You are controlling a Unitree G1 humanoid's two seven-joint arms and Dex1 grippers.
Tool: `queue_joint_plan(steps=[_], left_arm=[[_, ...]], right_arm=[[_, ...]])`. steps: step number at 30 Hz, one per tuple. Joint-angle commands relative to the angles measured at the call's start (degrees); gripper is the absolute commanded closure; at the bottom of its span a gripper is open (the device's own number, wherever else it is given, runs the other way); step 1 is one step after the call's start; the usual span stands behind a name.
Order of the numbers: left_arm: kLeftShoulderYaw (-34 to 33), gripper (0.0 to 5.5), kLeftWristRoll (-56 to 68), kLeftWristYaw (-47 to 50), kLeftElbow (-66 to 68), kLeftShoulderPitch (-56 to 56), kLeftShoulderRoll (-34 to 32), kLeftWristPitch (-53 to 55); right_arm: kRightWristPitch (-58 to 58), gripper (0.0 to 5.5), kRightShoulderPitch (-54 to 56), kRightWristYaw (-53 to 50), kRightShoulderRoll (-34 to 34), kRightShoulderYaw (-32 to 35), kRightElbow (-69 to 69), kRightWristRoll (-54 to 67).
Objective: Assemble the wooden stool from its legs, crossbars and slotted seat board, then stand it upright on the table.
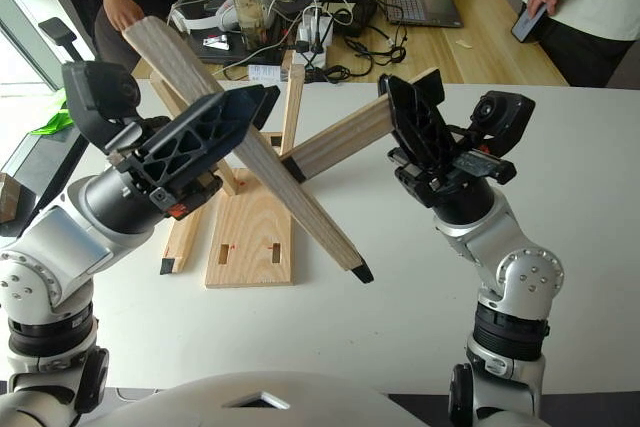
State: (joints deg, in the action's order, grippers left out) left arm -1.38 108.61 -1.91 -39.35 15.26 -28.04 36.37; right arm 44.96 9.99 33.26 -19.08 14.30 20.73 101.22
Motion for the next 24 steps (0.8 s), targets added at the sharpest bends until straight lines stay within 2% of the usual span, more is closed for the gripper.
queue_joint_plan(steps=[1, 4, 11, 14, 17, 19, 22, 24], left_arm=[[-0.4, 2.39, -0.5, -1.0, -0.4, -0.7, -0.7, -0.4], [-1.9, 2.39, -3.4, -0.4, 1.1, -1.4, -1.5, -0.7], [-12.2, 2.39, -6.5, -3.9, 4.1, -5.8, -4.2, -3.2], [-17.9, 2.39, -13.0, 0.1, 10.2, -5.8, -3.8, -7.7], [-22.1, 2.39, -27.6, 8.1, 18.5, -4.0, -2.5, -14.6], [-20.6, 2.39, -41.9, 11.6, 21.4, -4.1, -3.5, -17.5], [-12.9, 2.39, -64.8, 14.6, 24.1, -6.6, -5.7, -20.4], [-8.4, 2.39, -73.7, 14.9, 24.5, -7.6, -5.3, -21.3]], right_arm=[[-0.4, 5.14, 0.0, 0.5, 0.0, -0.1, 0.3, -0.6], [-1.9, 5.14, 1.2, -0.1, 0.3, 1.5, -0.1, 0.8], [-10.7, 5.14, 7.4, -6.6, 0.9, 9.5, -7.8, 0.7], [-17.4, 5.14, 9.8, -14.0, 2.1, 11.0, -12.4, -7.8], [-24.2, 5.14, 11.4, -21.6, 3.9, 10.0, -15.6, -21.0], [-28.1, 5.14, 11.7, -26.1, 4.9, 7.8, -16.8, -31.7], [-31.4, 5.14, 9.0, -29.7, 4.7, -1.8, -16.1, -52.0], [-33.4, 5.14, 6.9, -29.6, 4.4, -7.2, -15.7, -61.5]])
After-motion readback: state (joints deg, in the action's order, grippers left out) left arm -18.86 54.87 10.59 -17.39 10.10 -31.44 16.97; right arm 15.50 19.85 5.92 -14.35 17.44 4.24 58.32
